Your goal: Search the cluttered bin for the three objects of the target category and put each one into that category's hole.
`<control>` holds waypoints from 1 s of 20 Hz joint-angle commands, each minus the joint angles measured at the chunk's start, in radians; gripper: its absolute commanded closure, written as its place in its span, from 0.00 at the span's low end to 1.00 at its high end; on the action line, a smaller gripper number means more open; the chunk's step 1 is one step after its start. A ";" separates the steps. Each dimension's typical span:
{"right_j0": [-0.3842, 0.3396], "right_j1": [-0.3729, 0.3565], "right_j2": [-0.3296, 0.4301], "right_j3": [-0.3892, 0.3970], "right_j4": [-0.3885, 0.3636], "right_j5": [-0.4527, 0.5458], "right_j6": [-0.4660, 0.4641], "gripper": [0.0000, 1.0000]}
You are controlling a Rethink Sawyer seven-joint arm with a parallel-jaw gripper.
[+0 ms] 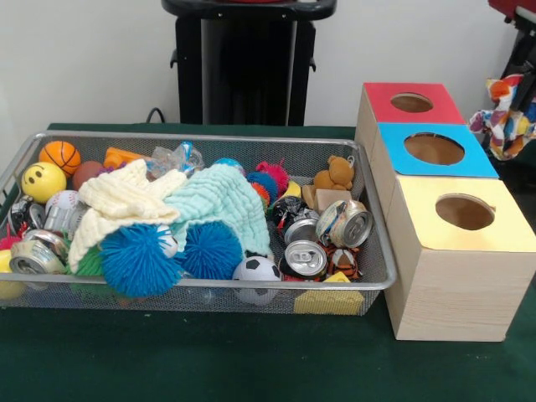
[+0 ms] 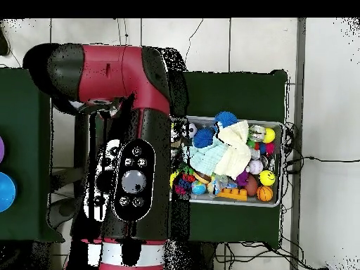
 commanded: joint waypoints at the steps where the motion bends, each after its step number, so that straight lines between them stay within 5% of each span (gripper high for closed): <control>1: -0.038 0.021 0.084 0.115 -0.046 -0.141 -0.041 1.00; 20: -0.070 0.040 0.093 0.182 -0.095 -0.263 -0.116 1.00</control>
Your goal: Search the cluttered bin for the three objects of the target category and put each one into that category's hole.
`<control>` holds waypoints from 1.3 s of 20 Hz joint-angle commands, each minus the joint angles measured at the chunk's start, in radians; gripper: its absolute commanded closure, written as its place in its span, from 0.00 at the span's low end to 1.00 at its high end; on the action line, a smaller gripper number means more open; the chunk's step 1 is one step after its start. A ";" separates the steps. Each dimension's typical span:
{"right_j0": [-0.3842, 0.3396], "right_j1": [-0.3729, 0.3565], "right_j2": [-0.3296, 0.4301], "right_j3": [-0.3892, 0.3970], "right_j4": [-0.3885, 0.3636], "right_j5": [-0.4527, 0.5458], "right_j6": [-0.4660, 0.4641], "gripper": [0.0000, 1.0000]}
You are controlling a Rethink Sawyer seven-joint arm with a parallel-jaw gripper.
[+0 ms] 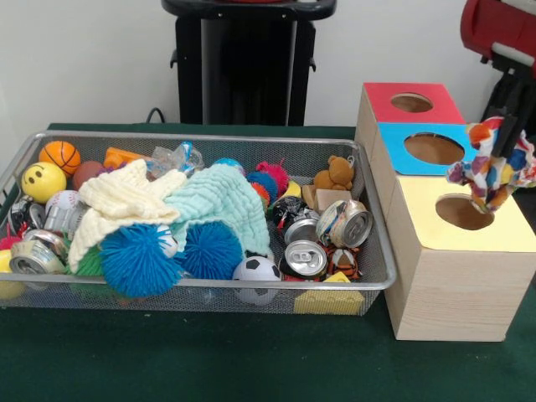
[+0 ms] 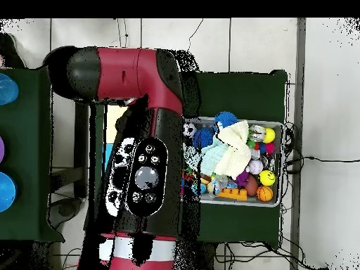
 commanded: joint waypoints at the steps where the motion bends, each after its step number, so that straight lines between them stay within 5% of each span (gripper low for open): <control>1: -0.045 0.027 0.094 0.171 -0.062 -0.056 -0.119 1.00; 26: -0.001 0.027 0.116 0.283 -0.017 -0.151 0.017 1.00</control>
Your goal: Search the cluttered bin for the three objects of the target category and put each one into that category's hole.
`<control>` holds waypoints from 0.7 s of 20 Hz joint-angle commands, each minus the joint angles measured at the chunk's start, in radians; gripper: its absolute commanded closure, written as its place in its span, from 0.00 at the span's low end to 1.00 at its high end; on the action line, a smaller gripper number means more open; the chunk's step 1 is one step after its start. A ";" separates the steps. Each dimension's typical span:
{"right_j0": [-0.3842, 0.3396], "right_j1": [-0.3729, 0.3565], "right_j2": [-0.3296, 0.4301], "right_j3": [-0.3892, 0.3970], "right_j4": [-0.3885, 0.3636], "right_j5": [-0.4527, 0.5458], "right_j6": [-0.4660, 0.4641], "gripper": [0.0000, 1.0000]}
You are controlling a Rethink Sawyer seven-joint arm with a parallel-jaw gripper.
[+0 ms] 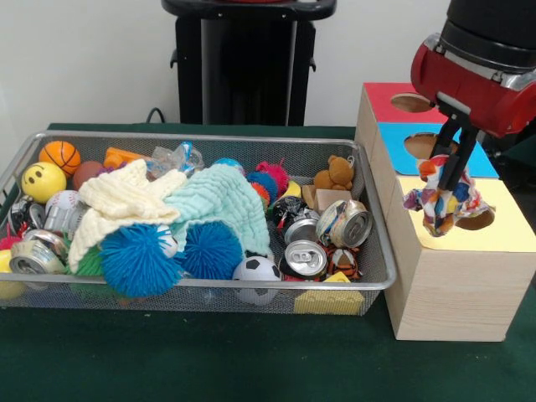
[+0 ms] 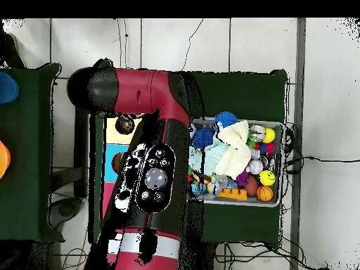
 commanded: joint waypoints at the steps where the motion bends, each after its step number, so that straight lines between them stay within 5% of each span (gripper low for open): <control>1: 0.004 0.030 0.109 0.138 -0.003 -0.039 0.022 1.00; 14: 0.029 -0.015 0.125 0.156 0.058 0.038 0.059 1.00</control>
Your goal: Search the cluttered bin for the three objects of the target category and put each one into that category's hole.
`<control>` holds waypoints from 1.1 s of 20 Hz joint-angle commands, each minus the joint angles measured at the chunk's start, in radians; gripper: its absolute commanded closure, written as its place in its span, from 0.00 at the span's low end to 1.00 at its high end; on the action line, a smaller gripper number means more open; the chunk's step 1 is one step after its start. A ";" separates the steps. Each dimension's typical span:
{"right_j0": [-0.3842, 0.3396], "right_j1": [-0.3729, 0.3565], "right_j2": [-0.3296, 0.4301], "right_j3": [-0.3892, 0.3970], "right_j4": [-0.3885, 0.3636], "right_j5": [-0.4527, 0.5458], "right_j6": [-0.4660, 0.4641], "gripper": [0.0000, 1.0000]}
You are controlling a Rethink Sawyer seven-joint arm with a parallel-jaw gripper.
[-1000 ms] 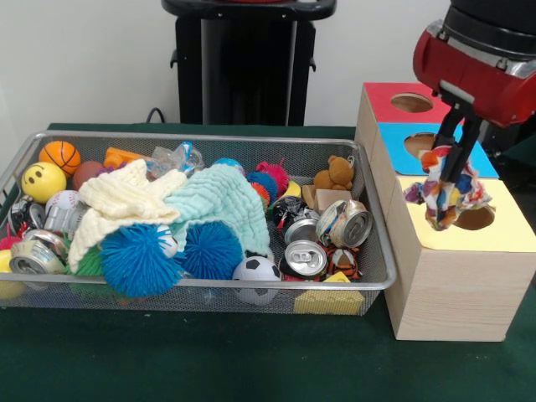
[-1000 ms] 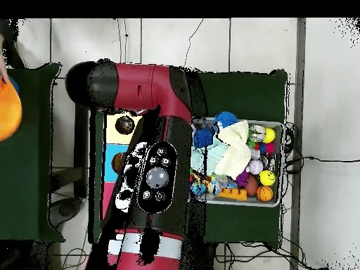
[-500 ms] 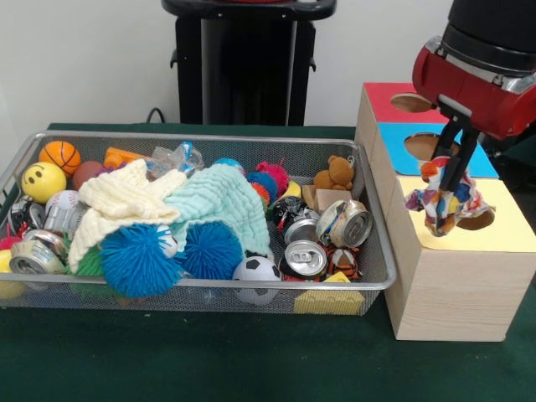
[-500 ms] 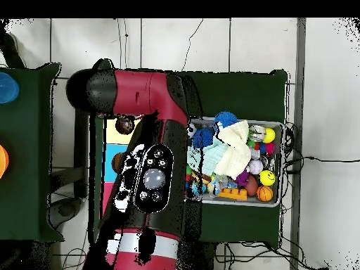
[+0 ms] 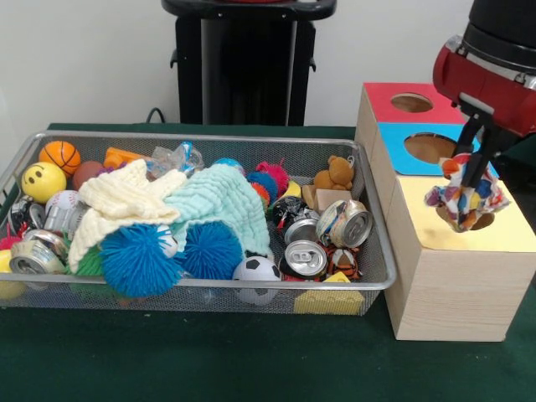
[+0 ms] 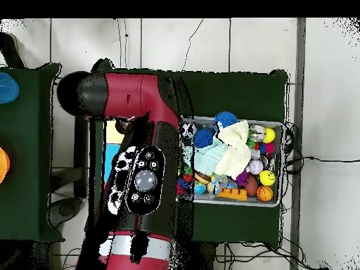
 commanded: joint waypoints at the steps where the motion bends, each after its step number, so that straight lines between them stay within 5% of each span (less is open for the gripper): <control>1: 0.006 -0.007 0.114 0.138 0.037 0.030 0.064 1.00; 22: -0.043 0.038 0.101 0.206 -0.015 -0.113 0.007 1.00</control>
